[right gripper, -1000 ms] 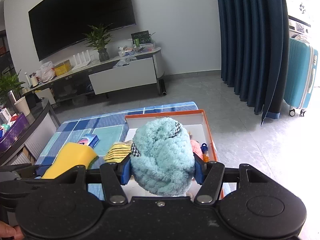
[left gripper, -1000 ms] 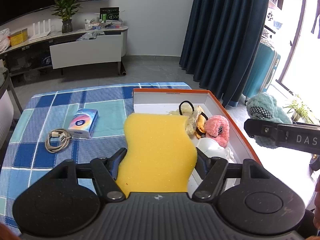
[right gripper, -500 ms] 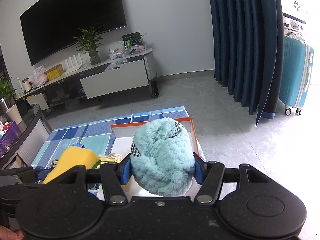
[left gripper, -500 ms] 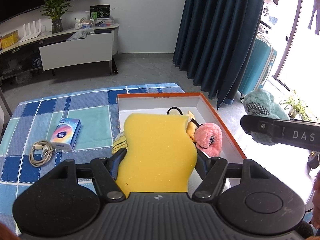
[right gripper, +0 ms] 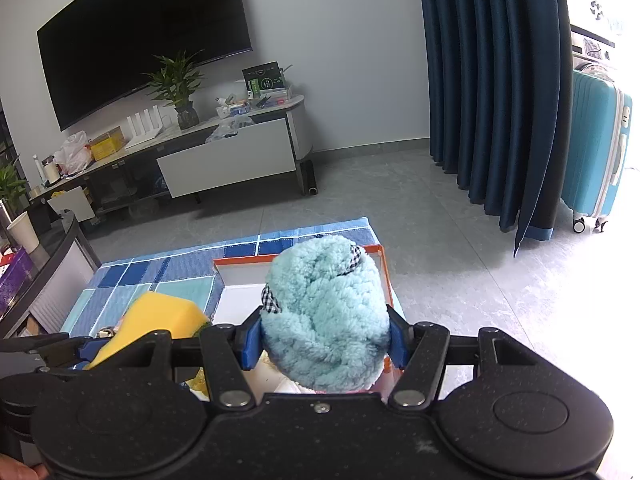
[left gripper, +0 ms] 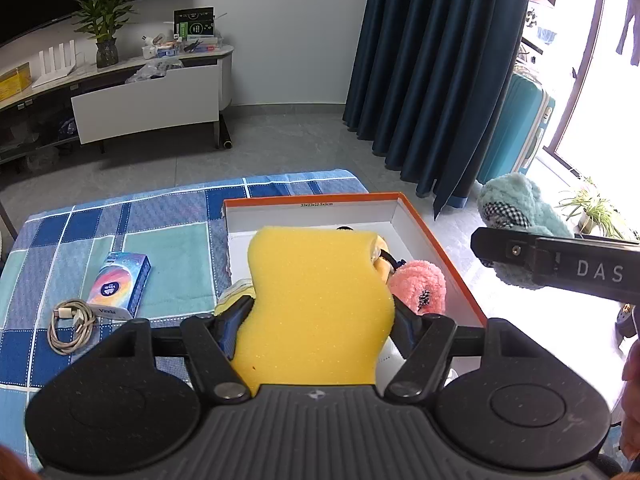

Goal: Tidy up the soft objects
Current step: 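Carry the yellow sponge over the white box with the left gripper while the right gripper carries the hat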

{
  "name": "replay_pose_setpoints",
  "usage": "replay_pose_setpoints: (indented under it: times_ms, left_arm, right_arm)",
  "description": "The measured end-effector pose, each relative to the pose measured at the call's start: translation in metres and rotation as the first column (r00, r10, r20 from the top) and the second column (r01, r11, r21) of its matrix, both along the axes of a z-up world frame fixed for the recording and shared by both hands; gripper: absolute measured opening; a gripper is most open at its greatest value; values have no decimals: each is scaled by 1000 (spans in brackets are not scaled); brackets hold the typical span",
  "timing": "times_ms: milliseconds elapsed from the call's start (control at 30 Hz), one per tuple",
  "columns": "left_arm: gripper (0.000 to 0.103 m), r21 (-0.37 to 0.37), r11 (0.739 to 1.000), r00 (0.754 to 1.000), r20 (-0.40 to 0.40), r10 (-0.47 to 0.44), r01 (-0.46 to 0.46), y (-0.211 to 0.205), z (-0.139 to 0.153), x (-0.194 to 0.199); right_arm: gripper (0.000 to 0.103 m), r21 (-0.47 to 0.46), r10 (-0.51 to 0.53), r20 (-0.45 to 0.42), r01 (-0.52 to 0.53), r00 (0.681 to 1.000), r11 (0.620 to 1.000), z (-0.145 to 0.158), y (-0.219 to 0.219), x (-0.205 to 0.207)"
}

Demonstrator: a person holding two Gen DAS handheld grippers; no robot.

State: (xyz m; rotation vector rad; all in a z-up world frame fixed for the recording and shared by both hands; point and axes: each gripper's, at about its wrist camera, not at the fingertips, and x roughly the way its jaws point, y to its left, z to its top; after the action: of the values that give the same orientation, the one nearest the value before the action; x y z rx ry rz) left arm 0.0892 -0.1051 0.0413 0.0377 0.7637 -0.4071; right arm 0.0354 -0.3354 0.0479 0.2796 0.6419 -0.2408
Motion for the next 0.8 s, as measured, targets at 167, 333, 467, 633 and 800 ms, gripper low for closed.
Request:
replay_pose_setpoints:
  times_ms: [167, 333, 467, 633, 800]
  left_arm:
    - [71, 1, 1000, 1000, -4, -2, 2, -3, 1, 6]
    - [71, 3, 1000, 1000, -9, -10, 10, -6, 0, 10]
    - [71, 6, 1000, 1000, -11, -15, 15, -9, -1, 13]
    - [71, 7, 1000, 1000, -19, -17, 18, -10, -4, 17]
    - [71, 6, 1000, 999, -24, -29, 29, -14, -5, 20]
  right_arm:
    - [71, 0, 5, -7, -5, 1000, 1000, -1, -3, 11]
    - [71, -2, 5, -7, -5, 1000, 1000, -1, -5, 18]
    - [71, -1, 4, -9, -4, 1000, 1000, -1, -6, 21]
    - [71, 1, 5, -18, -5, 1000, 1000, -4, -8, 29]
    - [71, 4, 3, -23, -3, 1000, 1000, -7, -11, 35]
